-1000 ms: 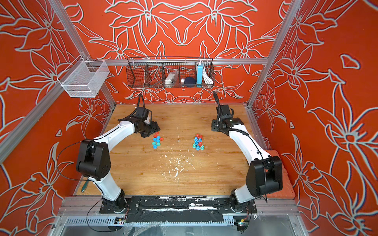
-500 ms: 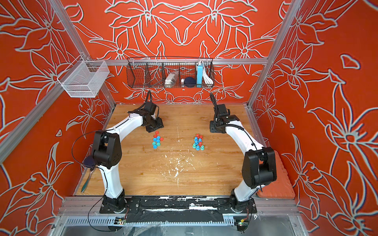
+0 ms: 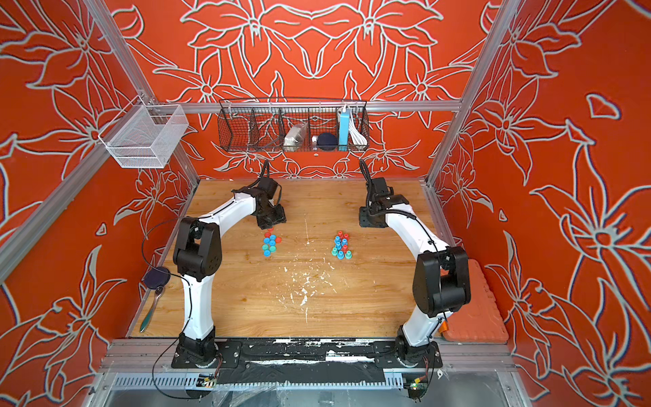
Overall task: Close the stamp cap
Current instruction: Move the cover to the center of the board.
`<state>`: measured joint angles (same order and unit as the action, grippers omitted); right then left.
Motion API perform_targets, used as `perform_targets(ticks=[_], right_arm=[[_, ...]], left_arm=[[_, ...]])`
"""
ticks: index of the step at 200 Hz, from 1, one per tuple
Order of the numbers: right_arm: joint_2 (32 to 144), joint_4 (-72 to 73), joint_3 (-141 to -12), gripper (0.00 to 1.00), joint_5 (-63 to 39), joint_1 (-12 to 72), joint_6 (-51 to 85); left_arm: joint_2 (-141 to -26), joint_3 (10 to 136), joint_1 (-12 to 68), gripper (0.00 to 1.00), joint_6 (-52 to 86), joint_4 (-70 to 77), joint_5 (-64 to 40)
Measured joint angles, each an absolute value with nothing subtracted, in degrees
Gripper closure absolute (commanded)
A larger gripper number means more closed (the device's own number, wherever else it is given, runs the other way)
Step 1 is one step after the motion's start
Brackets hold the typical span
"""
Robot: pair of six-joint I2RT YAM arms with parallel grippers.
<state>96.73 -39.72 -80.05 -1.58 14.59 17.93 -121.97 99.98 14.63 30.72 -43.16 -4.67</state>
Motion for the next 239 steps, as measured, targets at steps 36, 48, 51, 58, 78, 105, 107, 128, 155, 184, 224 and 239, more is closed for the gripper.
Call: perform_targets(ticks=[36, 48, 51, 58, 78, 105, 107, 128, 155, 184, 224, 239], right_arm=[[98.13, -40.23, -81.25, 0.56, -1.63, 14.70, 17.96], [98.63, -40.32, -81.41, 0.56, -1.65, 14.70, 17.96], [98.72, -40.34, -81.47, 0.56, -1.65, 14.70, 17.96], [98.98, -40.36, -81.60, 0.57, -1.63, 14.70, 17.96], [99.20, -40.38, -81.84, 0.57, -1.65, 14.70, 17.96], [99.26, -40.36, -82.02, 0.57, -1.63, 14.70, 17.96], [99.26, -40.36, -82.02, 0.57, -1.65, 14.70, 17.98], [99.35, -40.36, -82.02, 0.57, -1.65, 14.70, 18.02], [99.44, -40.36, -82.02, 0.57, -1.65, 14.70, 18.20], [99.72, -40.36, -82.02, 0.58, -1.65, 14.70, 18.39], [100.18, -40.36, -82.02, 0.58, -1.67, 14.70, 18.55], [100.22, -40.36, -82.02, 0.58, -1.67, 14.70, 18.57]], left_arm=[[-123.66, 101.67, 14.61, 0.38, 30.65, -44.14, -3.62], [-124.16, 101.84, 14.59, 0.38, 30.61, -44.34, -3.44], [-124.29, 101.86, 14.59, 0.38, 30.59, -44.42, -3.42], [-124.55, 101.93, 14.57, 0.38, 30.48, -44.58, -3.27], [-125.05, 102.10, 14.35, 0.39, 30.46, -44.93, -2.85], [-125.23, 102.41, 13.91, 0.39, 30.39, -45.36, -2.63], [-125.25, 102.48, 13.91, 0.39, 30.39, -45.39, -2.63], [-125.73, 103.22, 13.76, 0.39, 30.06, -45.50, -2.57], [-126.52, 103.39, 13.58, 0.39, 29.85, -45.54, -2.57], [-127.61, 103.39, 13.54, 0.40, 29.82, -45.54, -2.57], [-128.40, 103.96, 13.56, 0.40, 29.82, -45.71, -2.57], [-128.77, 104.75, 13.56, 0.40, 29.82, -45.71, -2.59]])
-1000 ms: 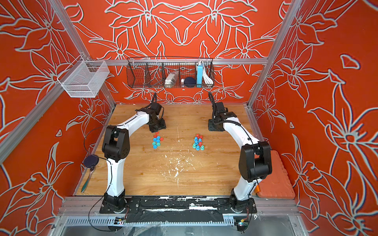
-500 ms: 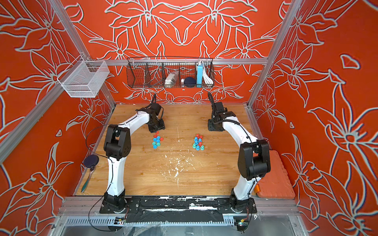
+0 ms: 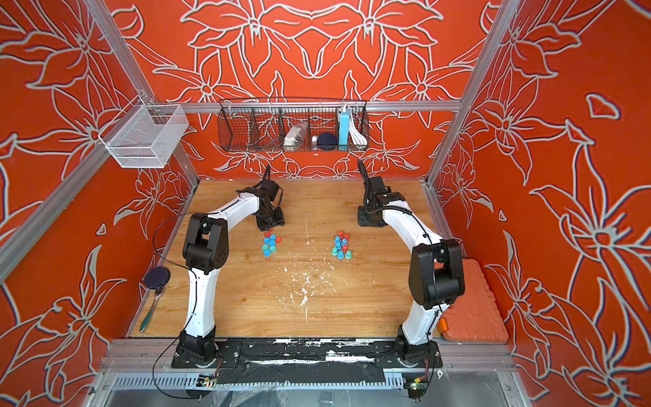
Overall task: Close the stamp cap
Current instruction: Move the cover to the center of the board.
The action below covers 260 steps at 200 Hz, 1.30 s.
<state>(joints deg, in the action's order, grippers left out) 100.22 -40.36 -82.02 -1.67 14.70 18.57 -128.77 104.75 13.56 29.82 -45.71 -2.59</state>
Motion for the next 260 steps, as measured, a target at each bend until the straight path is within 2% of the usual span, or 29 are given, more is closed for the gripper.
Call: perform_targets(ticks=[147, 260], right_arm=[[101.25, -40.75, -82.83, 0.60, -1.61, 14.70, 18.85], [100.22, -41.63, -82.26, 0.63, -1.58, 14.70, 19.44]], left_arm=[[-130.06, 105.62, 15.46, 0.42, 29.21, -46.30, -2.24], [-130.91, 106.96, 30.15, 0.43, 28.29, -47.35, -2.46]])
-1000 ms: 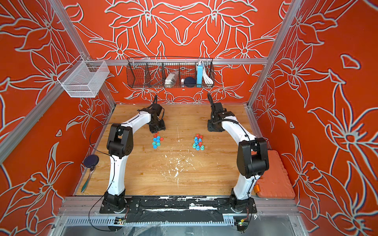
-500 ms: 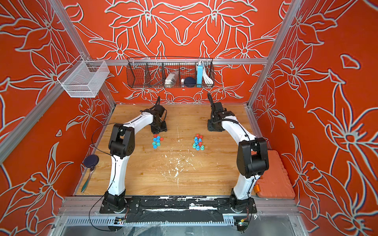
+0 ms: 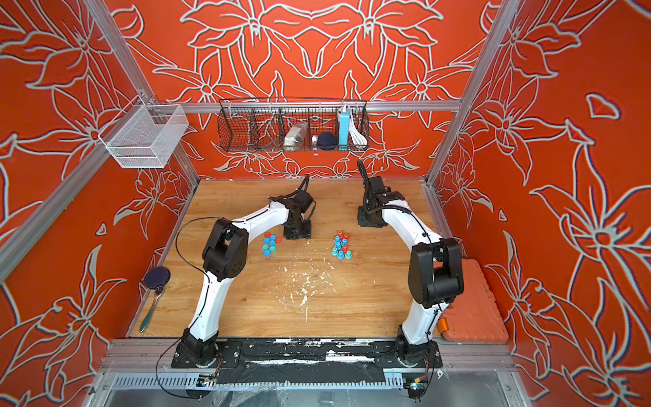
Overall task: Close the stamp cap
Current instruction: Move the cover to the center of the board.
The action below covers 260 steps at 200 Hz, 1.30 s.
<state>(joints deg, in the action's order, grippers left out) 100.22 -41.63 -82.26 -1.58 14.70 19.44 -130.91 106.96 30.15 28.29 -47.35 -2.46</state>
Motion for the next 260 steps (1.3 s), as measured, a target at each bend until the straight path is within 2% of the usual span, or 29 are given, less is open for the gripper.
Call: perform_targets(ticks=[59, 165, 213, 260], right_arm=[[97.71, -41.85, -80.29, 0.63, -1.56, 14.70, 19.99], [95.39, -43.11, -79.53, 0.64, -1.61, 14.70, 20.01], [95.48, -44.88, -80.71, 0.68, -1.98, 14.92, 20.01], [98.32, -47.07, -86.65, 0.67, -2.04, 17.04, 19.79]], left_arm=[[-132.18, 109.25, 34.85, 0.42, 28.34, -48.07, -3.14], [-133.49, 113.67, 34.94, 0.41, 28.38, -50.98, -3.75], [-133.36, 114.21, 34.94, 0.41, 28.36, -51.90, -3.73], [-126.65, 109.38, 34.94, 0.41, 28.34, -51.70, -4.36]])
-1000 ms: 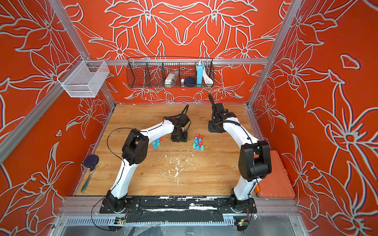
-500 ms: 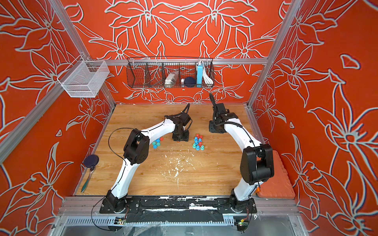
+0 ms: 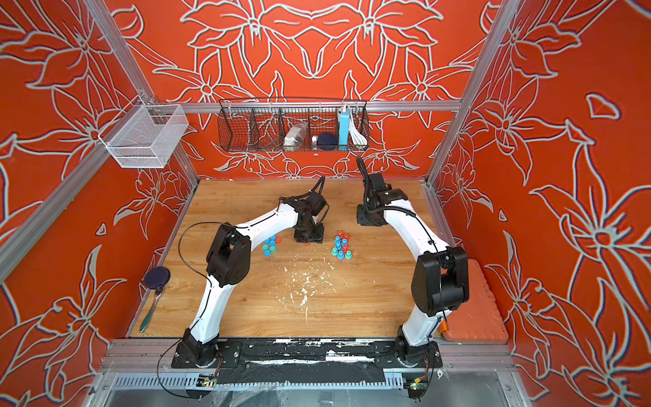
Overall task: Close the stamp cap
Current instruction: Move the cover to the center of the board, then pick up the stamp from the center of the board.
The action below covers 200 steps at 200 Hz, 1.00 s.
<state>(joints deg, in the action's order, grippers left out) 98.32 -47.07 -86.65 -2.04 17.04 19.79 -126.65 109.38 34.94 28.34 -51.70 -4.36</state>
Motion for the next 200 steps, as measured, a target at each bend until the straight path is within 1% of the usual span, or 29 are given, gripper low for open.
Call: perform_targets(ticks=[39, 78, 132, 161, 200], right_arm=[[104.44, -50.22, -93.67, 0.67, -3.07, 20.38, 19.44], [112.49, -55.75, -102.21, 0.63, -4.45, 22.68, 19.46], [121.27, -64.93, -112.71, 0.58, -4.95, 23.59, 19.94], [124.46, -68.66, -116.66, 0.59, -5.02, 23.59, 20.10], [126.78, -70.61, -117.47, 0.61, -4.99, 23.79, 20.29]], left_arm=[[-115.48, 102.10, 34.87, 0.41, 28.49, -49.78, -4.82], [-107.20, 92.68, 34.68, 0.41, 28.71, -47.79, -4.75], [-104.29, 82.48, 33.21, 0.41, 29.58, -46.70, -4.29], [-103.15, 80.68, 32.16, 0.41, 29.67, -46.30, -4.12], [-102.37, 80.12, 31.31, 0.42, 29.67, -45.65, -3.92]])
